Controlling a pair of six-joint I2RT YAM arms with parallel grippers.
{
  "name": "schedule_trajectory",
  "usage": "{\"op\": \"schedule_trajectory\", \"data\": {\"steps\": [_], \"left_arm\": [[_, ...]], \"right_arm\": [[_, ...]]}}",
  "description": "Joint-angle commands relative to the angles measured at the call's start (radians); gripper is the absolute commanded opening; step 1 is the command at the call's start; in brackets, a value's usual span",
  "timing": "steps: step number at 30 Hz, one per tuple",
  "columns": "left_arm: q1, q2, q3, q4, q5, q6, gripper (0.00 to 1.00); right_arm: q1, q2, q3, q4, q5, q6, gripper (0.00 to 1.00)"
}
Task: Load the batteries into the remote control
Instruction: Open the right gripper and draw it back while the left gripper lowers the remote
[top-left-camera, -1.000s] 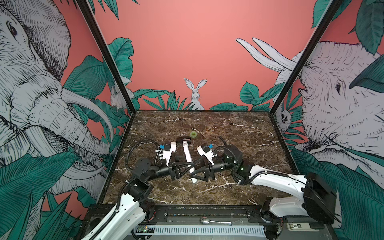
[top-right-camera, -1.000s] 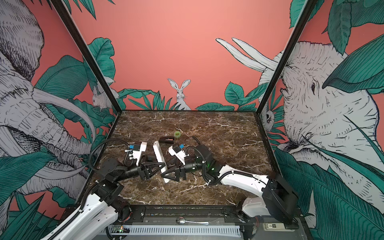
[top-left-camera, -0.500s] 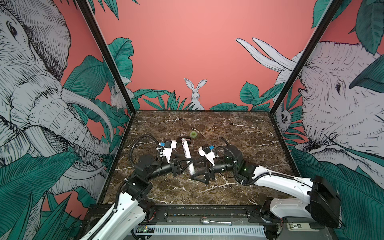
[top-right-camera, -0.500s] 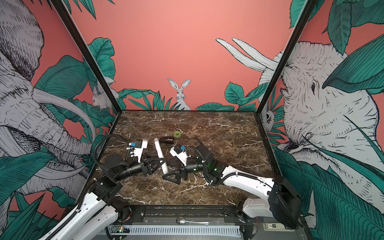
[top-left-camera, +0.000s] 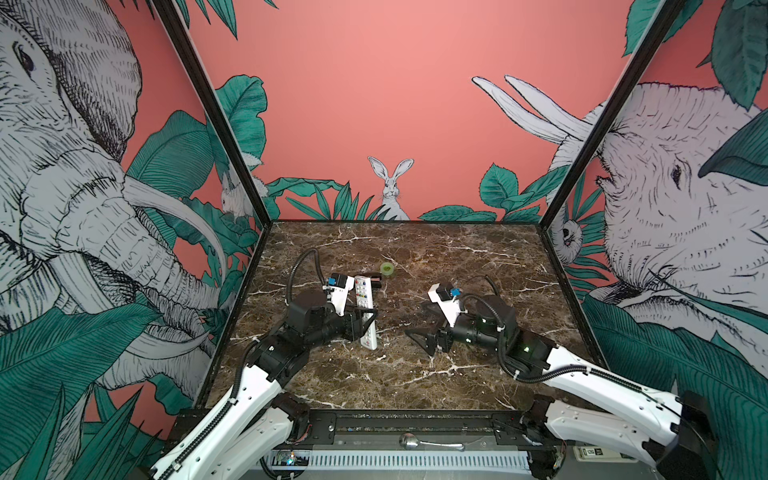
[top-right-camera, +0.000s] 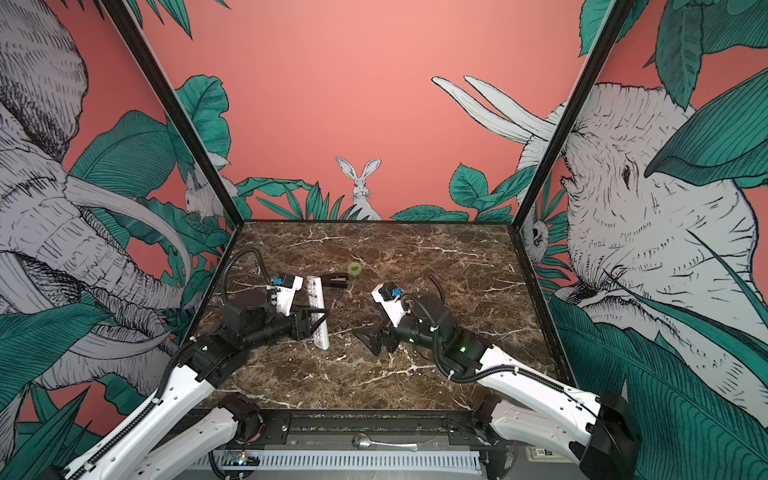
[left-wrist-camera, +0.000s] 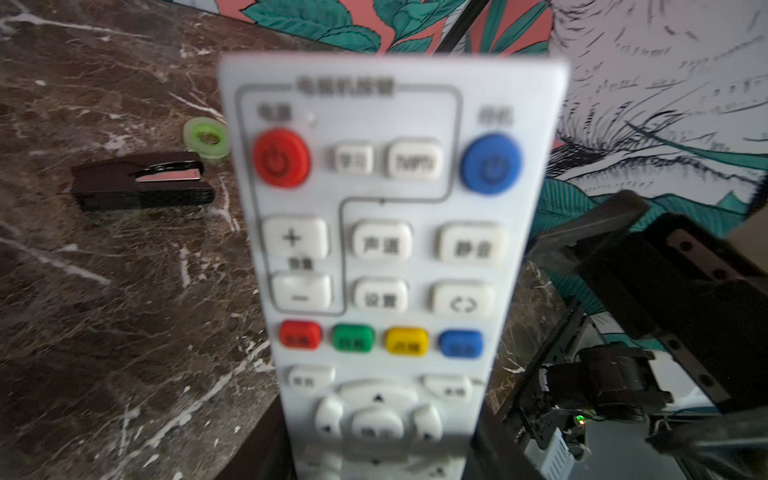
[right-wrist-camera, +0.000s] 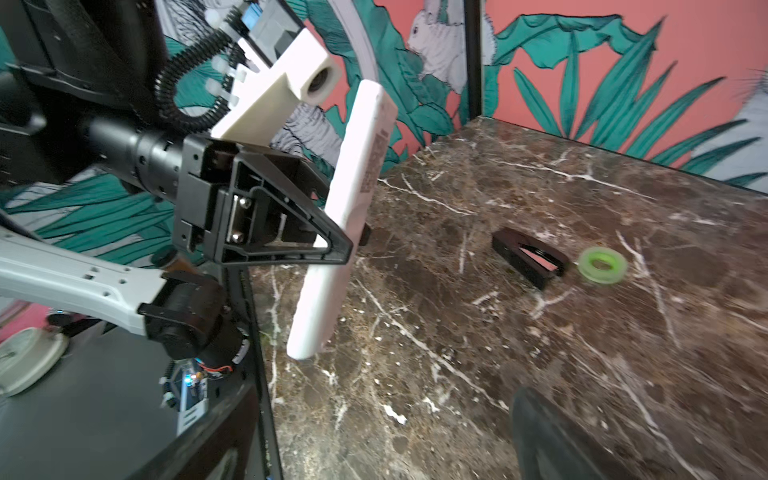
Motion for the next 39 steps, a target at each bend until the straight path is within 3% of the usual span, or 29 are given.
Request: {"op": "schedule_trajectory", "data": {"steps": [1, 10, 25, 39], "left_arm": [[0.000, 0.049, 0.060, -0.143, -0.119, 0.032, 0.09], [-0.001, 0.193, 0.102, -0.282, -0.200, -0.010, 0.10], [-0.010, 0.323, 0.089, -0.331, -0.277, -0.118, 0.10], [-0.042, 0.446, 0.085, -0.293, -0.313, -0.175, 0.12]], "right_arm": [[0.000, -0.042, -0.028, -0.059, 0.210, -0.031, 0.96], [-0.001, -0.080, -0.090, -0.099, 0.359, -0.016, 0.97], [-0.001, 0.097, -0.142, 0.014, 0.333, 0.031, 0.97], [0.000, 0.078, -0.178, 0.042, 0.323, 0.057, 0.98]]}}
